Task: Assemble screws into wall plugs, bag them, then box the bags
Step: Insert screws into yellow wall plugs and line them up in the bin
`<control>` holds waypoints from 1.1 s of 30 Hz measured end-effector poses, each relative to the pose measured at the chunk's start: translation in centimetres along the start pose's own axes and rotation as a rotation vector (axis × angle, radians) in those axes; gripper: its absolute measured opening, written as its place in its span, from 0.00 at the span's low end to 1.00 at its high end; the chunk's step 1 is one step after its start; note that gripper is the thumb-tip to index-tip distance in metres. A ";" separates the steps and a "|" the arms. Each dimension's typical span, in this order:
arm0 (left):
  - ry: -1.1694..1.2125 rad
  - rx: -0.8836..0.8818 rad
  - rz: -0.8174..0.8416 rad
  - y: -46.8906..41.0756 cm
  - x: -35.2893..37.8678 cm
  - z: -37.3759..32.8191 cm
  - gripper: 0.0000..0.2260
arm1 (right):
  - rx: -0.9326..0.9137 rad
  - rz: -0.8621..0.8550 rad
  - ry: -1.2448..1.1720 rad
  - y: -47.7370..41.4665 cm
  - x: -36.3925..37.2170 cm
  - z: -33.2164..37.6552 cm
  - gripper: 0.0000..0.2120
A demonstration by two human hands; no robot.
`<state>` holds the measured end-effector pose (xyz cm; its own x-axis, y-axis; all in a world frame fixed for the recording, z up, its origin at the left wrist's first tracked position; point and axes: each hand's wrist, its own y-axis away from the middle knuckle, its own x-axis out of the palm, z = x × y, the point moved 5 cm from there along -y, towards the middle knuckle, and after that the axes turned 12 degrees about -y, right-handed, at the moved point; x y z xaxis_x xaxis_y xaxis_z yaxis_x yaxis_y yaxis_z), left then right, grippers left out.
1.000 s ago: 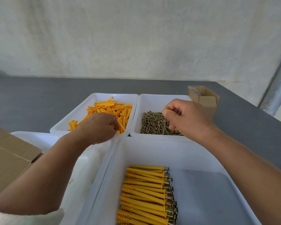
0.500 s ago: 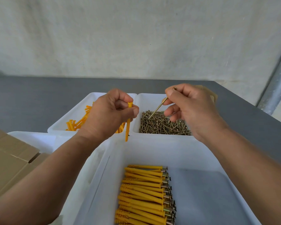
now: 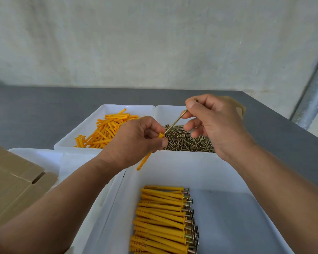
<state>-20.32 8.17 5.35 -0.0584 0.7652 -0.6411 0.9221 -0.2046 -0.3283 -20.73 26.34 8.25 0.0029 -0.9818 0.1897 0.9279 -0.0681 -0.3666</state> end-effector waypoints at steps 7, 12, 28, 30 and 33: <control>-0.030 0.014 0.023 0.0 0.3 0.1 0.09 | 0.039 0.032 0.004 0.0 0.3 -0.6 0.04; -0.042 0.000 0.037 0.1 0.3 0.0 0.09 | 0.053 0.058 0.035 0.0 0.5 -1.0 0.03; -0.021 -0.032 0.054 0.2 0.5 -0.2 0.14 | 0.069 0.217 0.325 1.0 1.6 -1.7 0.04; -0.023 -0.025 0.055 0.2 0.5 -0.3 0.14 | 0.072 0.251 0.351 1.1 1.8 -1.8 0.04; -0.020 -0.015 0.059 0.2 0.5 -0.3 0.15 | 0.025 0.293 0.468 1.4 2.1 -1.6 0.05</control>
<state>-20.02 8.67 5.16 -0.0111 0.7394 -0.6732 0.9299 -0.2399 -0.2789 -20.07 23.90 6.67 0.1014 -0.9333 -0.3446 0.9216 0.2185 -0.3207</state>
